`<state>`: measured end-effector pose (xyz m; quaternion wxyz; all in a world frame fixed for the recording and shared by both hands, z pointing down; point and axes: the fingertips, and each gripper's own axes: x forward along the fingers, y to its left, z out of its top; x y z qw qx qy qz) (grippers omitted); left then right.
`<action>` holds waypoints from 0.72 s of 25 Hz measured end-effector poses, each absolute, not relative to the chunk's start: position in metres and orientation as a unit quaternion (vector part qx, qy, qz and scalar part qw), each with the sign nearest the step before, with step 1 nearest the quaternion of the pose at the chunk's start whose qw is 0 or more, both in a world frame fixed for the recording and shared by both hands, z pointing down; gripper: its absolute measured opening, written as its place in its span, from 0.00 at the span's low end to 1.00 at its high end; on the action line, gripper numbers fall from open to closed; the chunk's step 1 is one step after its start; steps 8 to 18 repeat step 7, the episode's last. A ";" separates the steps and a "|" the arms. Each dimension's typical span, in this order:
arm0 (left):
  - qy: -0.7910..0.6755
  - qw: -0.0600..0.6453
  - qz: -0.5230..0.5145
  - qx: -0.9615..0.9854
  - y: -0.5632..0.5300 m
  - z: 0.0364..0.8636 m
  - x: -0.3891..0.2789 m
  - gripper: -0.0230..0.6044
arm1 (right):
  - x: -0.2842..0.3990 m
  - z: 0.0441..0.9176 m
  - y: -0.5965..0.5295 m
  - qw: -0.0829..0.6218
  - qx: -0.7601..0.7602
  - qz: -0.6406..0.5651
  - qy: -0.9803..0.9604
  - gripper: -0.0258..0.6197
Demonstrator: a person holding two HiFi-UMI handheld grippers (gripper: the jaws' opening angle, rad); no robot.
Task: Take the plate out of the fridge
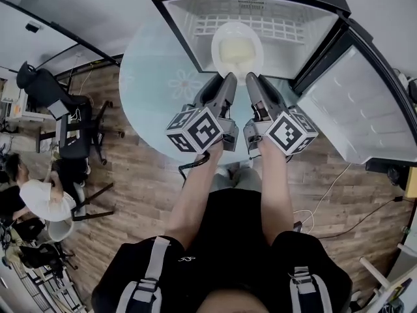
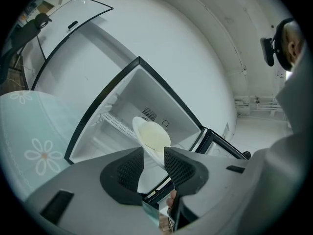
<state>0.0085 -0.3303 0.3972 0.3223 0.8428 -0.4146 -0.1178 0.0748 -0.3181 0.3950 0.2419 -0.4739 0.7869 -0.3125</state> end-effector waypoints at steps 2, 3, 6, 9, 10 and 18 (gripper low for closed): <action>-0.411 0.326 -0.119 0.843 -0.328 0.399 0.006 0.23 | 0.072 0.399 -0.314 0.241 -0.476 -0.318 0.784 0.19; -0.409 0.329 -0.119 0.843 -0.327 0.402 0.006 0.23 | 0.072 0.402 -0.311 0.240 -0.477 -0.320 0.782 0.19; -0.405 0.335 -0.117 0.842 -0.323 0.406 0.008 0.23 | 0.074 0.407 -0.307 0.238 -0.482 -0.322 0.779 0.19; -0.404 0.335 -0.117 0.843 -0.322 0.407 0.010 0.23 | 0.075 0.408 -0.306 0.238 -0.483 -0.322 0.778 0.19; -0.404 0.335 -0.117 0.843 -0.322 0.407 0.010 0.23 | 0.075 0.408 -0.306 0.238 -0.483 -0.322 0.778 0.19; -0.404 0.335 -0.117 0.843 -0.322 0.407 0.010 0.23 | 0.075 0.408 -0.306 0.238 -0.483 -0.322 0.778 0.19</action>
